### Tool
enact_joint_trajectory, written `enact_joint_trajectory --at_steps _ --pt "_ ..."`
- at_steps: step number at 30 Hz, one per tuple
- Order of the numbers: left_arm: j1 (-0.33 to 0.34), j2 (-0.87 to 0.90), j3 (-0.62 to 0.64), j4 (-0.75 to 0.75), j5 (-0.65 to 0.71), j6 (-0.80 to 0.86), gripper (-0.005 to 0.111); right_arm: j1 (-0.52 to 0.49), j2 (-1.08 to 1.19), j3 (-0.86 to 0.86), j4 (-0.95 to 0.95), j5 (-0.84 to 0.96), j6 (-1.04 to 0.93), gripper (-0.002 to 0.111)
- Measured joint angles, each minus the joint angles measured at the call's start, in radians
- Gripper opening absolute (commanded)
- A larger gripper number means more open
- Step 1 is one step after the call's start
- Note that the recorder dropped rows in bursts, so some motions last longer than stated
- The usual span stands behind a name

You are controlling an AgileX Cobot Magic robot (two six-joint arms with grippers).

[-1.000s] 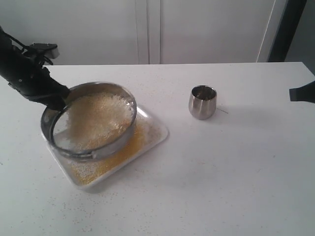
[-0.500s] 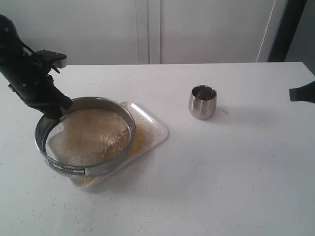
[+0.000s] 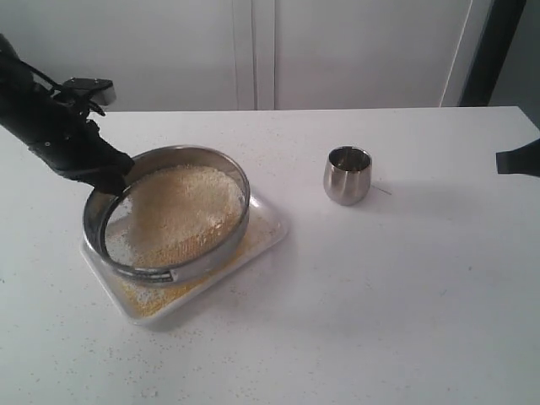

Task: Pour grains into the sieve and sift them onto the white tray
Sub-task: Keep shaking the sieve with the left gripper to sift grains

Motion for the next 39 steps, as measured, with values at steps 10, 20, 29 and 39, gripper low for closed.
enact_joint_trajectory --at_steps 10,20,29,39 --pt "0.042 -0.056 0.097 -0.091 -0.017 0.012 0.0 0.0 0.0 0.0 0.0 0.0 0.0 0.0" --pt "0.005 -0.15 0.229 -0.12 -0.052 0.029 0.0 0.0 0.0 0.0 0.0 0.0 0.0 0.0" --pt "-0.036 -0.148 0.285 -0.119 -0.221 0.021 0.0 0.0 0.0 0.0 0.0 0.0 0.0 0.0" --pt "-0.014 -0.073 0.131 -0.049 -0.071 -0.111 0.0 0.0 0.0 0.0 0.0 0.0 0.0 0.0"
